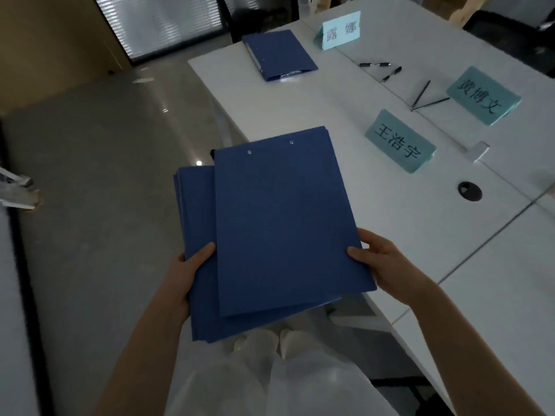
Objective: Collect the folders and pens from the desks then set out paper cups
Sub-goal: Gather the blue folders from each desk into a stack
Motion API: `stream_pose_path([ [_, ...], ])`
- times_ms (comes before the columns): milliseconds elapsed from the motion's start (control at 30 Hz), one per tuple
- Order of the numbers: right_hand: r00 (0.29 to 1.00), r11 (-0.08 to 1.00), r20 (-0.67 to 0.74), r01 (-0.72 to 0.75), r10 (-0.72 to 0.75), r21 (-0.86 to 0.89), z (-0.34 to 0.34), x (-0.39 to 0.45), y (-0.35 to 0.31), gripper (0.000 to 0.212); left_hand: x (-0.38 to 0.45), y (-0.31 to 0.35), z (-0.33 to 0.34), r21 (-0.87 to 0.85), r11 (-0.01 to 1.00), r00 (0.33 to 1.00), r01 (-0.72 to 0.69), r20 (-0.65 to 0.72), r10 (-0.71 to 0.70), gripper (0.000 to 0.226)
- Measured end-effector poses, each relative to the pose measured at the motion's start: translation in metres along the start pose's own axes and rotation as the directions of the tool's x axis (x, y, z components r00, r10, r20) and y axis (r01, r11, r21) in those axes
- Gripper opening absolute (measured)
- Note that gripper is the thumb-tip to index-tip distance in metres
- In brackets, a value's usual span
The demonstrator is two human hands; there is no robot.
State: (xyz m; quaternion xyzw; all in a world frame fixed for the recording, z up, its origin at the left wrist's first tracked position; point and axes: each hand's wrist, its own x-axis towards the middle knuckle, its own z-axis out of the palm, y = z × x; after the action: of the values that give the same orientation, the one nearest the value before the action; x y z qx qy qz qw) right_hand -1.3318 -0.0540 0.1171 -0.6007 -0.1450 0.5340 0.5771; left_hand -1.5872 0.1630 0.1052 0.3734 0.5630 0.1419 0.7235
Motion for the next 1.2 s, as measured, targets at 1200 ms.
stream_pose_path([
  [1200, 0.946, 0.942, 0.053, -0.311, 0.320, -0.128, 0.382, 0.349, -0.063, 0.043, 0.198, 0.238, -0.280, -0.238, 0.971, 1.000, -0.027, -0.011, 0.025, 0.057],
])
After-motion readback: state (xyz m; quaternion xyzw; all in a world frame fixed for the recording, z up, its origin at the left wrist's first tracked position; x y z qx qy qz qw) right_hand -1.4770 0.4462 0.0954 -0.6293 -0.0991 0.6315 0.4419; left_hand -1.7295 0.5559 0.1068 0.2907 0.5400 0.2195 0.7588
